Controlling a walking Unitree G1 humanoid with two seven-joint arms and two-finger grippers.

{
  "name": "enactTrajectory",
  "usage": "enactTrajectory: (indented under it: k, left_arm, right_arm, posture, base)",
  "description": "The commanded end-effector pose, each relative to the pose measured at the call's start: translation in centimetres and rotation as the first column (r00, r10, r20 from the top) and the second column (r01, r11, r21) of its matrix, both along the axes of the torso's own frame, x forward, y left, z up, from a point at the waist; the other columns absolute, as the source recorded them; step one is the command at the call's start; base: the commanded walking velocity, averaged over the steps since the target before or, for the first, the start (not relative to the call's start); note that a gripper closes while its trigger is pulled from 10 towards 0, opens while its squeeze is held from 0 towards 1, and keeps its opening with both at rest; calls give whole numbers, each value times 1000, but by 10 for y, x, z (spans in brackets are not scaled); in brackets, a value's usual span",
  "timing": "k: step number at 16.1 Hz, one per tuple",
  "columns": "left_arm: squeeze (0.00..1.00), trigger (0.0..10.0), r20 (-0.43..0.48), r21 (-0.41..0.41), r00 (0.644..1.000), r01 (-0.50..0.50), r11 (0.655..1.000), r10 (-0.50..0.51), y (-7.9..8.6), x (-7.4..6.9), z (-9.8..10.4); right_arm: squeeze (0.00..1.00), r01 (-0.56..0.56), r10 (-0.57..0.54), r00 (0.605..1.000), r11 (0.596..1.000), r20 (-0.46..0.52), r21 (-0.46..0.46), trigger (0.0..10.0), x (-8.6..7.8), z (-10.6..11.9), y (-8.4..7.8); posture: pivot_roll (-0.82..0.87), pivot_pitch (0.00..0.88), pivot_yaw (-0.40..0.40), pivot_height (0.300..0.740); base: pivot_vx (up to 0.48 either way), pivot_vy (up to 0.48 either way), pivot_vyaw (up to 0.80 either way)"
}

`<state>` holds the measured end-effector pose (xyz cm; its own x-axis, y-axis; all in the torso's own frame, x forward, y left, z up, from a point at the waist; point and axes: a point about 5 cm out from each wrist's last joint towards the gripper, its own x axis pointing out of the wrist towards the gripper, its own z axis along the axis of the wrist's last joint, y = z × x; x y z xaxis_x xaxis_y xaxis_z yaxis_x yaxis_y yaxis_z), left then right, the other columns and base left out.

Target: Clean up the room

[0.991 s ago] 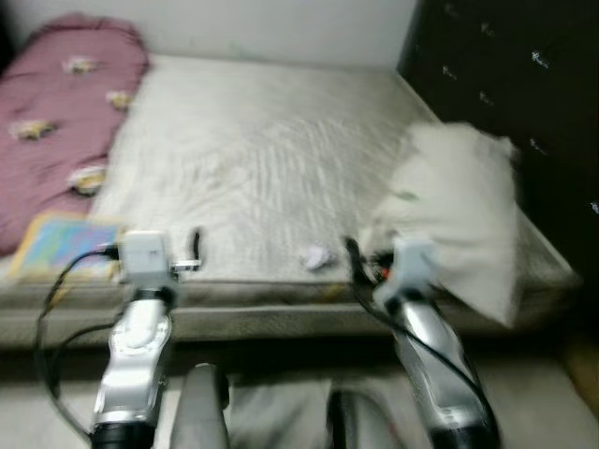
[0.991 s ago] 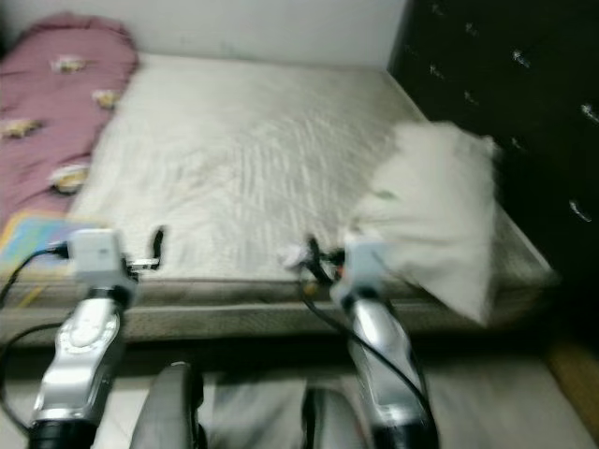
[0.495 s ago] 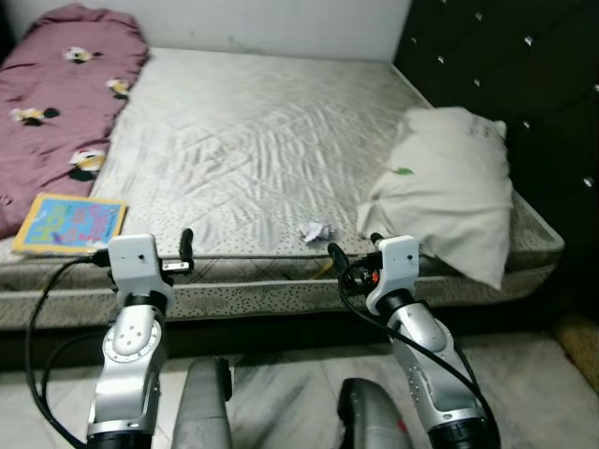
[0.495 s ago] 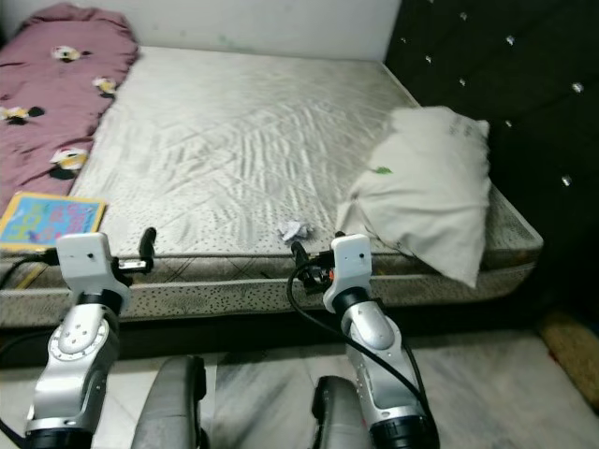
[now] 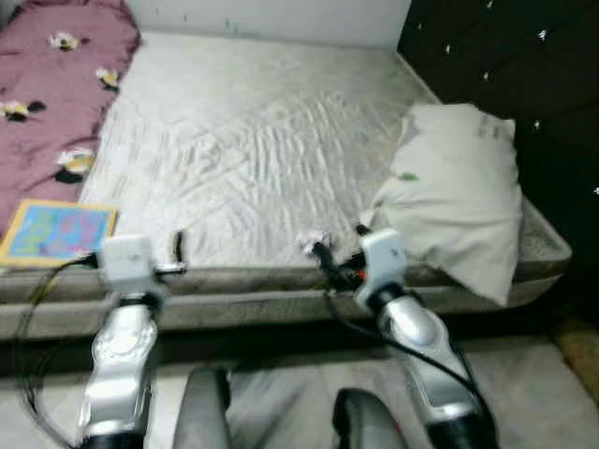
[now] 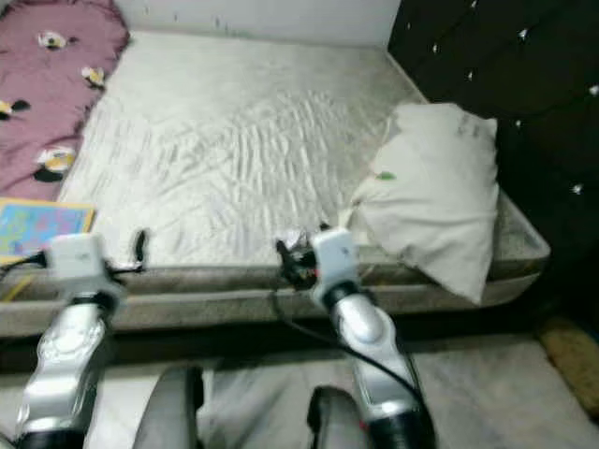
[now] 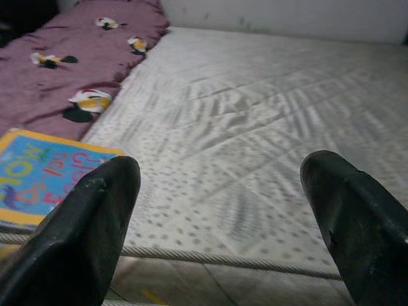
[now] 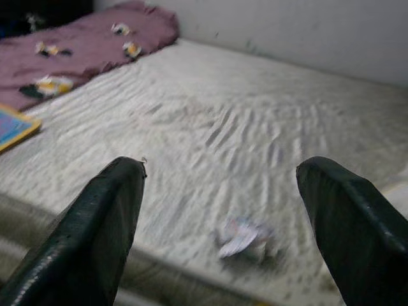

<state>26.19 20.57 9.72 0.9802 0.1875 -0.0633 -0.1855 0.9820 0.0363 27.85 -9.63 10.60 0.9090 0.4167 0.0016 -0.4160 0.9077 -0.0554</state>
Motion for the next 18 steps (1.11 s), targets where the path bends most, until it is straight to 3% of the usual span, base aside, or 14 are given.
enactTrajectory:
  k: [1, 3, 10, 18]
  left_arm:
    - [0, 10000, 7, -11, 999, 31, 999, -31, -11, 3, 3]
    - [0, 10000, 6, -13, 1000, 30, 999, -30, -12, 3, 2]
    - [0, 10000, -5, -21, 999, 32, 999, -32, -12, 5, 2]
    - [0, 10000, -17, -25, 999, 45, 999, -45, -13, 6, 1]
  right_arm:
    - [0, 35, -36, 999, 999, -30, -12, 10000, 1, -3, -15]
    - [0, -4, 3, 1000, 1000, -20, -26, 10000, 0, -2, -14]
    - [0, 8, -9, 999, 999, -41, -32, 10000, 2, -5, -16]
    - [0, 57, -58, 996, 998, -65, -23, 10000, 6, -8, -21]
  posture:
    - [4, 0, -102, 611]
    - [6, 0, -104, 611]
    - [2, 0, -104, 611]
    - [-1, 0, -100, 611]
  base:
    - [311, 0, 0]
    - [311, 0, 0]
    - [295, 0, 746]
    - [292, 0, 0]
